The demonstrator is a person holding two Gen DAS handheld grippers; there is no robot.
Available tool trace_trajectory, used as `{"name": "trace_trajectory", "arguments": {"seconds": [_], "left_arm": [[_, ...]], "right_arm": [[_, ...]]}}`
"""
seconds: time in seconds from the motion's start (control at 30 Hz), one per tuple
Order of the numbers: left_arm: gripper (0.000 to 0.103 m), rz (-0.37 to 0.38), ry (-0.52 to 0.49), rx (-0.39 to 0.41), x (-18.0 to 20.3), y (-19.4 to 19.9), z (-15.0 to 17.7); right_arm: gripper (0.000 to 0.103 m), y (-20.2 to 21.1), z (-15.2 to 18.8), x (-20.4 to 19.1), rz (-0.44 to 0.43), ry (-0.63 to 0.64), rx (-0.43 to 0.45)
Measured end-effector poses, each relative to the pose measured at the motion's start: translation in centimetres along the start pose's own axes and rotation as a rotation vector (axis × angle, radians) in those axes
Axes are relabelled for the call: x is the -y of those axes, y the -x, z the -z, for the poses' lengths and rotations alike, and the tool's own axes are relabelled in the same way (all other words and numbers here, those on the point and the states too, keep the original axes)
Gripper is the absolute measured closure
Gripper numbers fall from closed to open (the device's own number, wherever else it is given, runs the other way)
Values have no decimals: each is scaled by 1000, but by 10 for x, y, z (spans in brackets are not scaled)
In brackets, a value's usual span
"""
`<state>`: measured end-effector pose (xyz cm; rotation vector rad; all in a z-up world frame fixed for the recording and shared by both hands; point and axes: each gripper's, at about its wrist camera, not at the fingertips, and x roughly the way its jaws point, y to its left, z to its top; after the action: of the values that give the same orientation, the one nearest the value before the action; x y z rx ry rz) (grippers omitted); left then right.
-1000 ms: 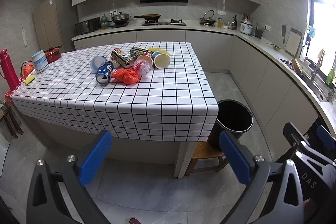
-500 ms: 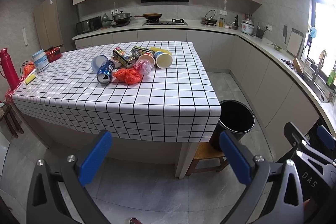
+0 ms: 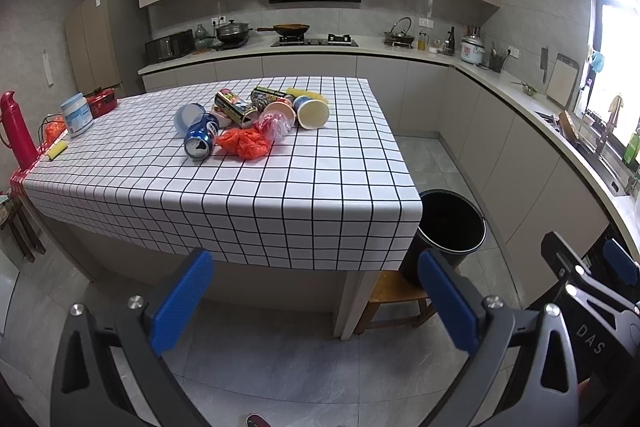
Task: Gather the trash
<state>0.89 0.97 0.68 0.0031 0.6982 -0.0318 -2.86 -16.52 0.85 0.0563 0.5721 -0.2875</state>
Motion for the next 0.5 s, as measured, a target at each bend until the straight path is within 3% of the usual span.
{"name": "trace_trajectory", "arguments": {"seconds": [0.5], "left_arm": [[0,-8,8,-1,-4,-3,0]], "right_arm": [[0,-2,-3,-3,-8,9,0]]}}
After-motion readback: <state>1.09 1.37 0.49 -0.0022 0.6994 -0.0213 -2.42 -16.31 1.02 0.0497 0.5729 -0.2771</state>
